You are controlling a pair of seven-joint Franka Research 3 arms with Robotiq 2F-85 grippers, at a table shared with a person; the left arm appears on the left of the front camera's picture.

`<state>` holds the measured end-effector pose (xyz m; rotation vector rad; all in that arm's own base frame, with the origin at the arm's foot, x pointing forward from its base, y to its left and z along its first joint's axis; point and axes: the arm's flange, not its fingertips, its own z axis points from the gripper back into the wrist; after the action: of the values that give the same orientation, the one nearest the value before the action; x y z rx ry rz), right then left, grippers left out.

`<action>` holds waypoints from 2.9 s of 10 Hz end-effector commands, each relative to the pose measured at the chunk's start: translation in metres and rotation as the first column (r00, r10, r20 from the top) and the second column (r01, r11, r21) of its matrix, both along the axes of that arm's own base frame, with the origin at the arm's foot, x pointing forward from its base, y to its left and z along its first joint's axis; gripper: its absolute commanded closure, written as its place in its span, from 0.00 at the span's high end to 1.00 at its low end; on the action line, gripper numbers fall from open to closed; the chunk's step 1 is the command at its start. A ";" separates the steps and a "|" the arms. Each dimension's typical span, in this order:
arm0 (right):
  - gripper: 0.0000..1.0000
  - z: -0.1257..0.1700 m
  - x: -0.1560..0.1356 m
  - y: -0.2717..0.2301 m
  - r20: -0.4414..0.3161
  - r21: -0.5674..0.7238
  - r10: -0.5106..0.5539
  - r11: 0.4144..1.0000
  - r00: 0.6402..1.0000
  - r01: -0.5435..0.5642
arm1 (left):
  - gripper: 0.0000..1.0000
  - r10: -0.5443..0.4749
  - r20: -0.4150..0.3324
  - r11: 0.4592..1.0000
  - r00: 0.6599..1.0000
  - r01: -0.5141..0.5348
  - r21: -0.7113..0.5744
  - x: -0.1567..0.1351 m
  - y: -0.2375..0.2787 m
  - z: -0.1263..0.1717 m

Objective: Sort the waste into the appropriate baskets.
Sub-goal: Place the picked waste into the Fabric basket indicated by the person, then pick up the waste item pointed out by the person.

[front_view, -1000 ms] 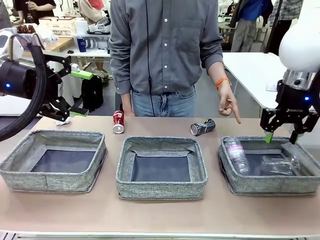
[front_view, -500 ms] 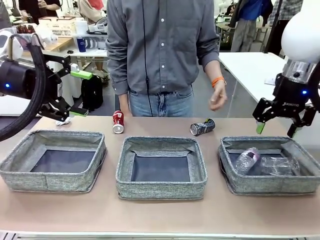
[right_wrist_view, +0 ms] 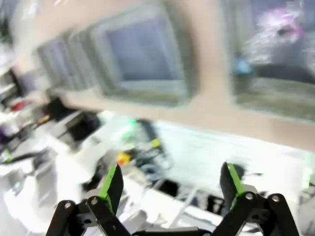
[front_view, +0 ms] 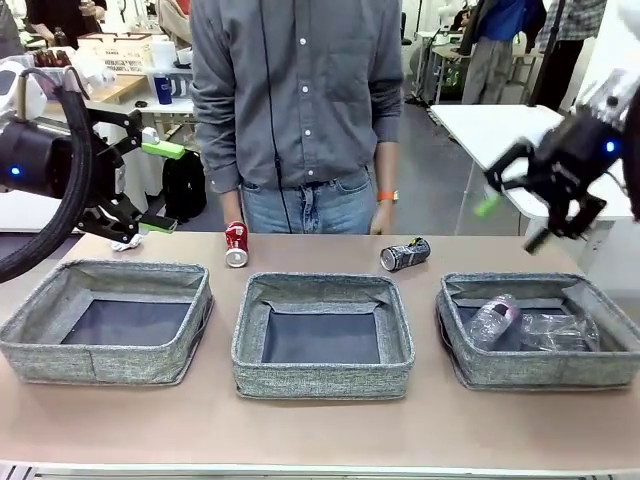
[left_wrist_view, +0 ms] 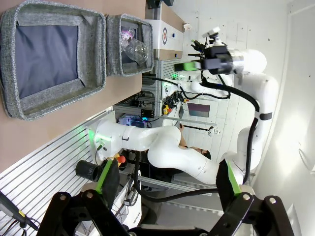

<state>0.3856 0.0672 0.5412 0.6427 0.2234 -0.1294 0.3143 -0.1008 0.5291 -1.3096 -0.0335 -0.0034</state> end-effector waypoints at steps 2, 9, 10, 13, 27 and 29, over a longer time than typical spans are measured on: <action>1.00 0.004 -0.001 0.028 -0.002 0.665 0.204 0.731 0.979 -0.151 | 1.00 0.005 -0.008 1.000 1.000 -0.005 -0.016 -0.001 -0.002 0.003; 1.00 0.010 -0.010 0.066 0.035 0.576 0.222 0.792 0.974 -0.201 | 1.00 0.005 -0.008 1.000 1.000 -0.005 -0.016 -0.001 -0.002 0.003; 1.00 0.010 -0.010 0.066 0.035 0.576 0.222 0.792 0.974 -0.201 | 1.00 0.005 -0.008 1.000 1.000 -0.005 -0.016 -0.001 -0.002 0.003; 1.00 0.010 -0.010 0.066 0.035 0.576 0.222 0.792 0.974 -0.201 | 1.00 0.005 -0.008 1.000 1.000 -0.005 -0.016 -0.001 -0.002 0.003; 1.00 0.010 -0.010 0.066 0.035 0.576 0.222 0.792 0.974 -0.201 | 1.00 0.005 -0.008 1.000 1.000 -0.005 -0.016 -0.001 -0.002 0.003; 1.00 0.010 -0.010 0.066 0.035 0.576 0.222 0.792 0.974 -0.201 | 1.00 0.005 -0.008 1.000 1.000 -0.005 -0.016 -0.001 -0.002 0.003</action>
<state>0.3759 0.1319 0.5495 1.2193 0.3797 0.1791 0.3143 -0.1010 0.5290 -1.3092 -0.0334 -0.0036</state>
